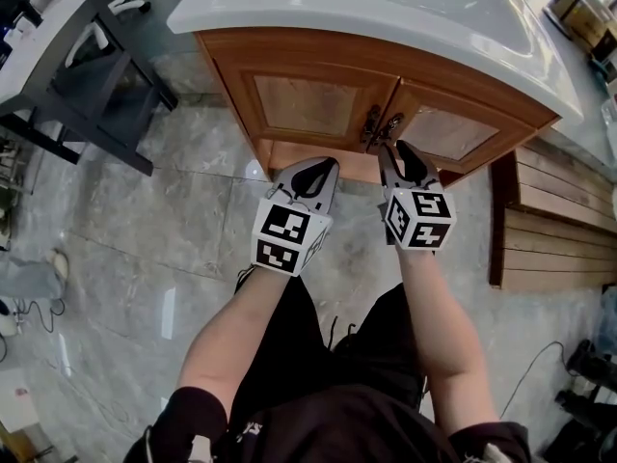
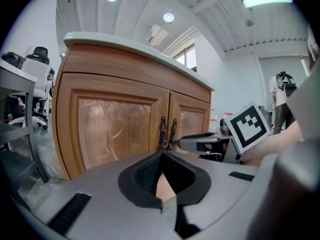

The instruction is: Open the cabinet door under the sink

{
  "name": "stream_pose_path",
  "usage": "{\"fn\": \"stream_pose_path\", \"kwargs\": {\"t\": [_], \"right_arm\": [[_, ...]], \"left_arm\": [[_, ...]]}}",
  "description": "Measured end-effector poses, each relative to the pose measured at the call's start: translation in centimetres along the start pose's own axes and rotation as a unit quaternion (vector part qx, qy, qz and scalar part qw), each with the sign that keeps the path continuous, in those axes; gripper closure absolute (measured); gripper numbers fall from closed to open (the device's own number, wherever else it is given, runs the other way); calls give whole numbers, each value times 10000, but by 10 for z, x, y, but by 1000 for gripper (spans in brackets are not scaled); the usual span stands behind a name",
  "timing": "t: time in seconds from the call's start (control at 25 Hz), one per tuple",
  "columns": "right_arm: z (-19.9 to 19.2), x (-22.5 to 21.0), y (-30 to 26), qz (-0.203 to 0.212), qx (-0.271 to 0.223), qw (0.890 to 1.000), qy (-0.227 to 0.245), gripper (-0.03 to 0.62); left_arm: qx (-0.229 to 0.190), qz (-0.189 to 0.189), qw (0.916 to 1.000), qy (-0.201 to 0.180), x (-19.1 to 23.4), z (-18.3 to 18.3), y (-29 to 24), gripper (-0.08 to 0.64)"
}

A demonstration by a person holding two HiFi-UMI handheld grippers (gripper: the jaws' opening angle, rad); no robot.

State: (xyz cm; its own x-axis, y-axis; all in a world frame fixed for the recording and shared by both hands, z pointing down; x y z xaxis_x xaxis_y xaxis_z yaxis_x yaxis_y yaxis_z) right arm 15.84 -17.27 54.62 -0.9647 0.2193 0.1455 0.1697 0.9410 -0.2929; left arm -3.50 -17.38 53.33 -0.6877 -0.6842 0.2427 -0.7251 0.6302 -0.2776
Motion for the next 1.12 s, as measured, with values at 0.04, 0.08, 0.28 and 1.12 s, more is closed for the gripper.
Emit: {"fn": "stream_pose_path", "kwargs": {"t": [0.04,0.08,0.28,1.12], "right_arm": [[0,0,-3,-26,-3,10000,10,457],[0,-1,-6,-47,-1,10000,-3,457],[-1,2,-17,-113,34,9998,-137,457],[-12,12,14,249,-59,9994,243,500]], "left_arm": [[-18,11,10000,-21,1,0,1,546],[-35,25,10000,-34,3,0,3,546],[-47,91,9999,-73,9,1,15,546],[-163,-836,9953,-464,-16,26,-2,418]]}}
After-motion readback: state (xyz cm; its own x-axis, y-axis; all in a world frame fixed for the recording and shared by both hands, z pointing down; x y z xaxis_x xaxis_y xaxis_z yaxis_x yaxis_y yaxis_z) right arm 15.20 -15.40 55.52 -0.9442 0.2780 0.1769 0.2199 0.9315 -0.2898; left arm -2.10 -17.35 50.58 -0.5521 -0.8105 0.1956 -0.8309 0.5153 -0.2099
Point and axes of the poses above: the fingertips, and each gripper's own axes: y backward along the fingers, x to its left, z out of its top, the point moved 9 cm from there along y, backward along the fingers, and after that the axes turned 11 degrees about y, right-handed, at the moved point
